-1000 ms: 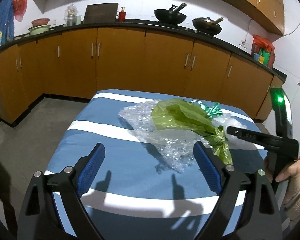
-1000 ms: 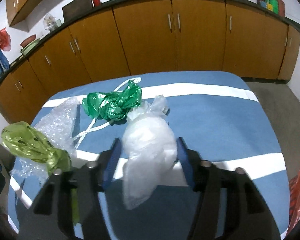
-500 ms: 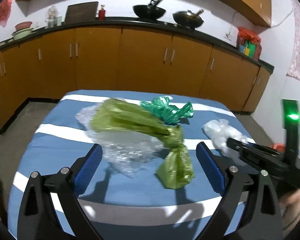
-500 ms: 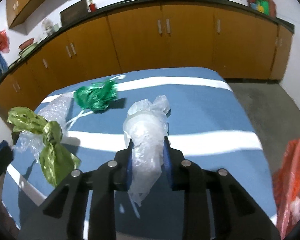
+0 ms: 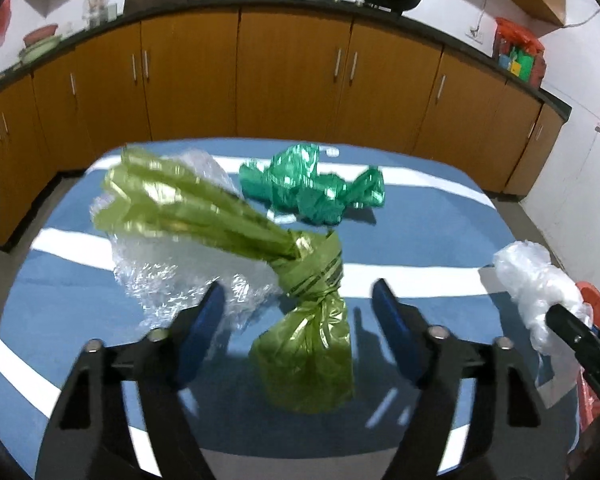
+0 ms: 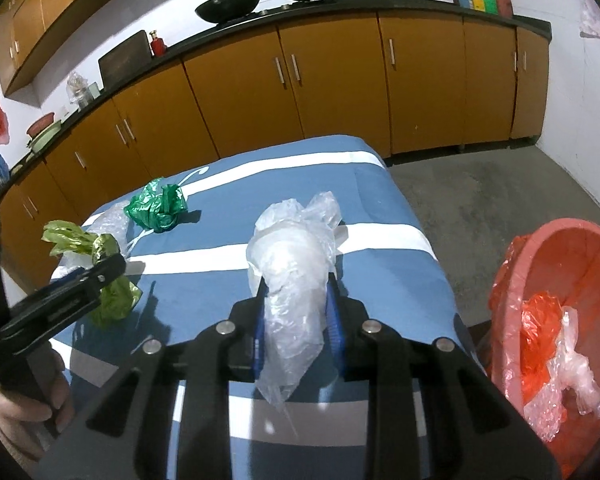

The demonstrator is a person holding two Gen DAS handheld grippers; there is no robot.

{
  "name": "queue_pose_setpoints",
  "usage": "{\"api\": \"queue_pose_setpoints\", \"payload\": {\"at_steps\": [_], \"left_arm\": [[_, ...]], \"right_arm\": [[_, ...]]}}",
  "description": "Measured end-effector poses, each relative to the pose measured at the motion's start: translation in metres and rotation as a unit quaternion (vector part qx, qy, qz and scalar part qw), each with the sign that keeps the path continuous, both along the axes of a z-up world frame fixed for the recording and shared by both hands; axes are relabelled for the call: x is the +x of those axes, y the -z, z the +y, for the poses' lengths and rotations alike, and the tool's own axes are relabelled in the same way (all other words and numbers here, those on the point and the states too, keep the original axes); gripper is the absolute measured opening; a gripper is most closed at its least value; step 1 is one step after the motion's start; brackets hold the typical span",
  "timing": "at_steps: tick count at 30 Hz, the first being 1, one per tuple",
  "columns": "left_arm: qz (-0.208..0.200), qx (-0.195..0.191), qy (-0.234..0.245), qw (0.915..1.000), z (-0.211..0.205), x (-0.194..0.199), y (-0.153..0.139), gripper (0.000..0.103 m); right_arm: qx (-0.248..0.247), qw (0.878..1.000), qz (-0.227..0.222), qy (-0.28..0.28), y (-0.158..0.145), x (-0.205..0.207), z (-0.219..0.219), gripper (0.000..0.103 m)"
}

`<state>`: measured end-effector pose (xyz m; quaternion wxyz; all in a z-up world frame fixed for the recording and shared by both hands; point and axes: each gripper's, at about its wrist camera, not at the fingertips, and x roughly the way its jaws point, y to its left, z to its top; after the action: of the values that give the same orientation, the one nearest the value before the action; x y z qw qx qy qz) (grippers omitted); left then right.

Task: Collect trash
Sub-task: 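Grasp the white plastic bag with the right gripper while the left gripper grasps the green bag, then carry both bags to the wastebasket and open both grippers to drop them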

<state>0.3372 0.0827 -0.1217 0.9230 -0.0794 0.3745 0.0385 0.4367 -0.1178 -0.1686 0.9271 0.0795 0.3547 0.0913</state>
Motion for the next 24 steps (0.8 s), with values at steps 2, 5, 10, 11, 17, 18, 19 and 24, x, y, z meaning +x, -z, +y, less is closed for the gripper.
{"api": "queue_pose_setpoints", "payload": {"at_steps": [2,5,10,11,17,18,19,24], "left_arm": [[0.009,-0.011,0.012,0.9998,0.000,0.000,0.004,0.045],[0.016,-0.023,0.026,0.9993,-0.002,-0.003,0.006,0.018],[-0.003,-0.025,0.052,0.9984,-0.006,-0.021,-0.001,0.011],[-0.008,-0.027,0.058,0.9979,-0.008,-0.027,-0.005,0.011],[-0.032,-0.038,0.087,0.9950,-0.019,-0.041,-0.023,0.011],[-0.036,-0.039,0.093,0.9943,-0.022,-0.043,-0.028,0.011],[-0.039,-0.039,0.097,0.9937,-0.025,-0.044,-0.031,0.011],[-0.057,-0.038,0.117,0.9907,-0.043,-0.053,-0.050,0.011]], "right_arm": [[0.003,1.000,0.000,0.000,0.000,-0.001,-0.001,0.026],[0.006,1.000,0.000,0.001,0.000,-0.005,-0.002,0.026],[0.009,1.000,-0.004,0.006,-0.006,-0.012,-0.005,0.026],[0.010,1.000,-0.005,0.008,-0.008,-0.014,-0.007,0.026],[0.015,1.000,-0.020,0.014,-0.024,-0.031,-0.013,0.026],[0.016,0.999,-0.023,0.015,-0.027,-0.034,-0.015,0.026],[0.016,0.999,-0.026,0.017,-0.030,-0.038,-0.017,0.026],[0.017,0.998,-0.043,0.029,-0.049,-0.057,-0.032,0.026]]}}
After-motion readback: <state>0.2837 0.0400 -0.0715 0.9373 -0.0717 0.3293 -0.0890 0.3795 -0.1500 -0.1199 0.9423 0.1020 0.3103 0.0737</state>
